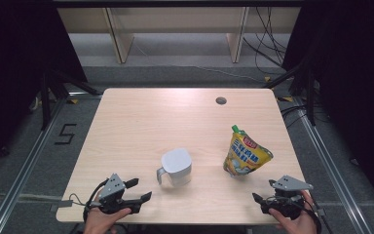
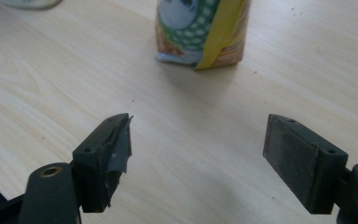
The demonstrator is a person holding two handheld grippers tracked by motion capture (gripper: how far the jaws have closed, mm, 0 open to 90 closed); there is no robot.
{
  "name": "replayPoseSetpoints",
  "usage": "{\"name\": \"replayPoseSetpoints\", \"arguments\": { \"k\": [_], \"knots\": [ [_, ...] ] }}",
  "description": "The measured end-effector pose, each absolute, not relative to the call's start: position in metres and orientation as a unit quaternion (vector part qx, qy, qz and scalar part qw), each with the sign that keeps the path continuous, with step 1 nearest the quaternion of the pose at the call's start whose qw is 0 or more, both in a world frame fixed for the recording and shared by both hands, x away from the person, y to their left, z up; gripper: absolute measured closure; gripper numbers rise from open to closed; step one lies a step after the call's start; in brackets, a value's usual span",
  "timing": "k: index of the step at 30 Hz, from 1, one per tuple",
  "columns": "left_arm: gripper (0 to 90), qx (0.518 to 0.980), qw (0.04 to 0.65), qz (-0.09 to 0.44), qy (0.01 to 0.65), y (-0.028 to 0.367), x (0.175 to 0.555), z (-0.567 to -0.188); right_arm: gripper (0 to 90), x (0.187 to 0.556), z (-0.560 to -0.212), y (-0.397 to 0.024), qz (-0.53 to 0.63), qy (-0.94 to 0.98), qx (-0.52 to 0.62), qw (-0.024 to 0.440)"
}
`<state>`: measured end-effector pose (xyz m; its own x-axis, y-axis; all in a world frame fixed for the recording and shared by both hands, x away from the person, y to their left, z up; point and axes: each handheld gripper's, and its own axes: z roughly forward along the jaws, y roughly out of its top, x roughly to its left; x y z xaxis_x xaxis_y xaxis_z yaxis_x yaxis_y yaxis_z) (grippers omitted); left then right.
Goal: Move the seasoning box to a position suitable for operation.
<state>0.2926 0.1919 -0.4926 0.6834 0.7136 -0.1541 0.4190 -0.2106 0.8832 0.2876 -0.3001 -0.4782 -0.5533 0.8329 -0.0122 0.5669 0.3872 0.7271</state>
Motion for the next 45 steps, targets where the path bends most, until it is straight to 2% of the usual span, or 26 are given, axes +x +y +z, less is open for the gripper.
{"name": "replayPoseSetpoints", "arguments": {
  "k": [8,11,16,22,26,29,36,45],
  "knots": [
    [44.0,0.776,0.500,0.171,0.346,0.171,0.298,-0.493,24.8,0.289,-0.479,-0.300,0.347,0.813,0.424,0.196],
    [45.3,0.778,0.497,0.172,0.343,0.164,0.304,-0.494,24.8,0.288,-0.478,-0.299,0.345,0.810,0.430,0.202],
    [48.3,0.782,0.485,0.189,0.343,0.154,0.313,-0.499,24.8,0.289,-0.480,-0.298,0.353,0.815,0.423,0.181],
    [57.8,0.785,0.470,0.212,0.342,0.147,0.322,-0.501,25.2,0.289,-0.482,-0.297,0.351,0.817,0.418,0.189],
    [63.3,0.782,0.471,0.208,0.353,0.145,0.328,-0.502,25.3,0.289,-0.482,-0.297,0.351,0.818,0.416,0.189],
    [66.0,0.782,0.464,0.221,0.352,0.145,0.330,-0.502,25.5,0.290,-0.481,-0.297,0.353,0.821,0.414,0.172],
    [68.6,0.780,0.476,0.211,0.346,0.151,0.342,-0.504,25.7,0.290,-0.481,-0.297,0.353,0.822,0.414,0.167],
    [69.1,0.786,0.491,0.202,0.315,0.157,0.347,-0.506,25.7,0.291,-0.483,-0.295,0.353,0.820,0.412,0.185]
  ]
}}
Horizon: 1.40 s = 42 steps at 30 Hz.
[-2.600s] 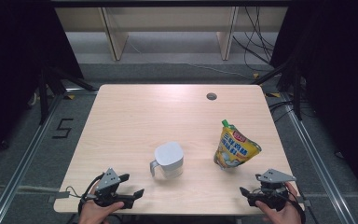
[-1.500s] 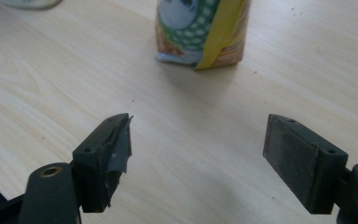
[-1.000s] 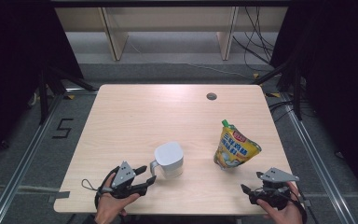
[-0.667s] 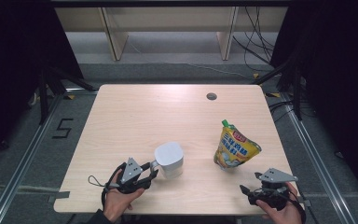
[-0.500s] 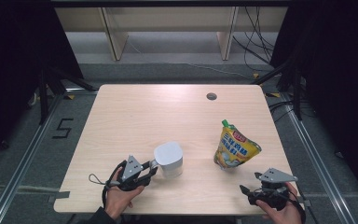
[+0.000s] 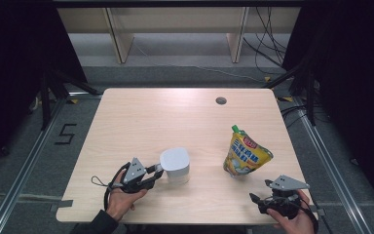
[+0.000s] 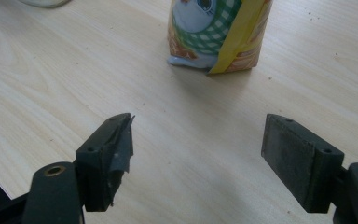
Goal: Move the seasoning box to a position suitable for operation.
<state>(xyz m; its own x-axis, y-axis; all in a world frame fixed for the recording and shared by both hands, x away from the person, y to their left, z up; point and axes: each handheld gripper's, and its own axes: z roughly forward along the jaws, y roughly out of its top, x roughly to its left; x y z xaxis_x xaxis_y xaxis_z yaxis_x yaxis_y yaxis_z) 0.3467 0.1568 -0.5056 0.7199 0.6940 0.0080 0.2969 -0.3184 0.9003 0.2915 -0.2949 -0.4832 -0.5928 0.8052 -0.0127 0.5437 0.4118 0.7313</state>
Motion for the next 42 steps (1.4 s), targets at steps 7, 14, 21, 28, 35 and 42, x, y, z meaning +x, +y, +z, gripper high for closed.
{"name": "replayPoseSetpoints", "arguments": {
  "k": [7,14,21,28,35,42],
  "knots": [
    [69.0,0.794,0.498,0.183,0.298,0.149,0.341,-0.506,25.7,0.293,-0.484,-0.294,0.354,0.818,0.415,0.182],
    [68.9,0.801,0.505,0.171,0.271,0.143,0.335,-0.506,25.7,0.291,-0.484,-0.292,0.350,0.819,0.420,0.175],
    [68.8,0.814,0.512,0.149,0.231,0.133,0.322,-0.505,25.6,0.291,-0.484,-0.293,0.352,0.819,0.420,0.172],
    [68.8,0.817,0.516,0.137,0.216,0.130,0.322,-0.505,25.7,0.292,-0.485,-0.294,0.355,0.822,0.406,0.183],
    [68.7,0.820,0.512,0.138,0.215,0.130,0.327,-0.505,25.6,0.292,-0.485,-0.293,0.357,0.824,0.400,0.185],
    [68.1,0.822,0.506,0.125,0.230,0.131,0.328,-0.503,25.6,0.290,-0.485,-0.295,0.357,0.824,0.399,0.185]
  ]
}}
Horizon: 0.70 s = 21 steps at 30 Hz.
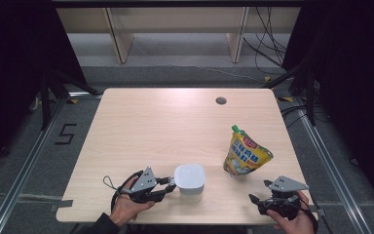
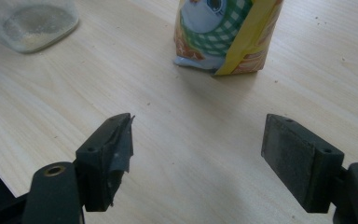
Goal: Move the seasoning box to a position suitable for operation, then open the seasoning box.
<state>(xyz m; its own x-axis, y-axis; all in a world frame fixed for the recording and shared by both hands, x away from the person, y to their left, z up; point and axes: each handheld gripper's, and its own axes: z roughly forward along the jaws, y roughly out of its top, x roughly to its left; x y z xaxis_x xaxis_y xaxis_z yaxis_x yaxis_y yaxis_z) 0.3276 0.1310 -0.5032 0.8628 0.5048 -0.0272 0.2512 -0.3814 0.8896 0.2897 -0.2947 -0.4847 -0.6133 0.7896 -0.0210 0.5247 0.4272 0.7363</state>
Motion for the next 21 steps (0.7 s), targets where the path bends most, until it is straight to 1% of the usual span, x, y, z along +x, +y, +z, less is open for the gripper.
{"name": "replayPoseSetpoints", "arguments": {
  "k": [1,2,3,4,5,7,8,10,14,15,17,19,21],
  "knots": [
    [67.5,0.818,0.509,0.118,0.240,0.131,0.328,-0.503,25.7,0.290,-0.485,-0.295,0.355,0.826,0.396,0.187],
    [65.3,0.815,0.514,0.110,0.243,0.131,0.327,-0.503,25.7,0.290,-0.485,-0.296,0.355,0.826,0.396,0.187],
    [61.8,0.813,0.514,0.114,0.248,0.131,0.326,-0.502,25.7,0.290,-0.486,-0.296,0.357,0.825,0.396,0.190],
    [53.9,0.814,0.514,0.113,0.246,0.131,0.325,-0.501,25.7,0.290,-0.486,-0.296,0.360,0.824,0.396,0.185],
    [53.9,0.819,0.506,0.123,0.241,0.132,0.324,-0.498,25.7,0.290,-0.486,-0.296,0.360,0.824,0.396,0.185],
    [40.4,0.818,0.503,0.120,0.252,0.133,0.322,-0.494,25.6,0.289,-0.486,-0.296,0.357,0.822,0.404,0.183],
    [36.7,0.816,0.505,0.117,0.254,0.133,0.321,-0.493,25.6,0.289,-0.486,-0.297,0.355,0.823,0.401,0.186],
    [34.0,0.820,0.504,0.126,0.240,0.135,0.319,-0.488,25.7,0.288,-0.487,-0.296,0.353,0.825,0.402,0.182],
    [28.7,0.817,0.503,0.122,0.253,0.136,0.317,-0.481,25.6,0.288,-0.487,-0.298,0.352,0.826,0.400,0.186],
    [28.6,0.820,0.496,0.123,0.257,0.135,0.317,-0.479,25.7,0.289,-0.488,-0.298,0.353,0.826,0.395,0.193],
    [28.4,0.820,0.498,0.118,0.257,0.135,0.315,-0.478,25.6,0.287,-0.487,-0.297,0.352,0.823,0.406,0.182],
    [28.0,0.818,0.498,0.111,0.263,0.134,0.313,-0.476,25.7,0.288,-0.487,-0.297,0.352,0.826,0.396,0.193],
    [27.6,0.819,0.497,0.115,0.263,0.134,0.312,-0.473,25.6,0.288,-0.487,-0.297,0.349,0.828,0.396,0.189]
  ]
}}
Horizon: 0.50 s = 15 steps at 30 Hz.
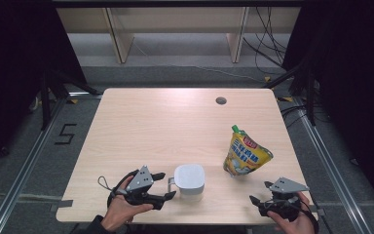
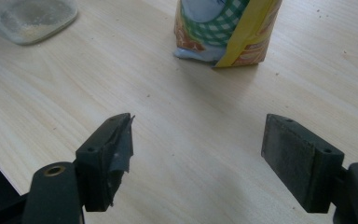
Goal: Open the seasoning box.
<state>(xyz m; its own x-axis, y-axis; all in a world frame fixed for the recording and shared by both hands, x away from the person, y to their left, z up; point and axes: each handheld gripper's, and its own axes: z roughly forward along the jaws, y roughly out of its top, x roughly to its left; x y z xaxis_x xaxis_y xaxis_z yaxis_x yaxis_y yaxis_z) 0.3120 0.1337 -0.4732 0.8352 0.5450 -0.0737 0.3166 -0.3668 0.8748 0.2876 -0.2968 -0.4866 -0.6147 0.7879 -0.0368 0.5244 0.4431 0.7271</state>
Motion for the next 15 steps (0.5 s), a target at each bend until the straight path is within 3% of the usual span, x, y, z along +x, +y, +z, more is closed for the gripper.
{"name": "replayPoseSetpoints", "arguments": {
  "k": [6,9,12,15],
  "knots": [
    [26.8,0.815,0.499,0.133,0.263,0.137,0.307,-0.465,25.4,0.288,-0.488,-0.294,0.358,0.829,0.388,0.184],
    [33.0,0.811,0.501,0.131,0.272,0.139,0.304,-0.462,25.2,0.287,-0.487,-0.292,0.362,0.831,0.381,0.180],
    [48.3,0.810,0.506,0.123,0.271,0.142,0.303,-0.459,22.8,0.286,-0.487,-0.291,0.363,0.832,0.378,0.182],
    [69.6,0.810,0.509,0.145,0.253,0.145,0.302,-0.456,22.7,0.285,-0.487,-0.289,0.365,0.835,0.369,0.183]
  ]
}}
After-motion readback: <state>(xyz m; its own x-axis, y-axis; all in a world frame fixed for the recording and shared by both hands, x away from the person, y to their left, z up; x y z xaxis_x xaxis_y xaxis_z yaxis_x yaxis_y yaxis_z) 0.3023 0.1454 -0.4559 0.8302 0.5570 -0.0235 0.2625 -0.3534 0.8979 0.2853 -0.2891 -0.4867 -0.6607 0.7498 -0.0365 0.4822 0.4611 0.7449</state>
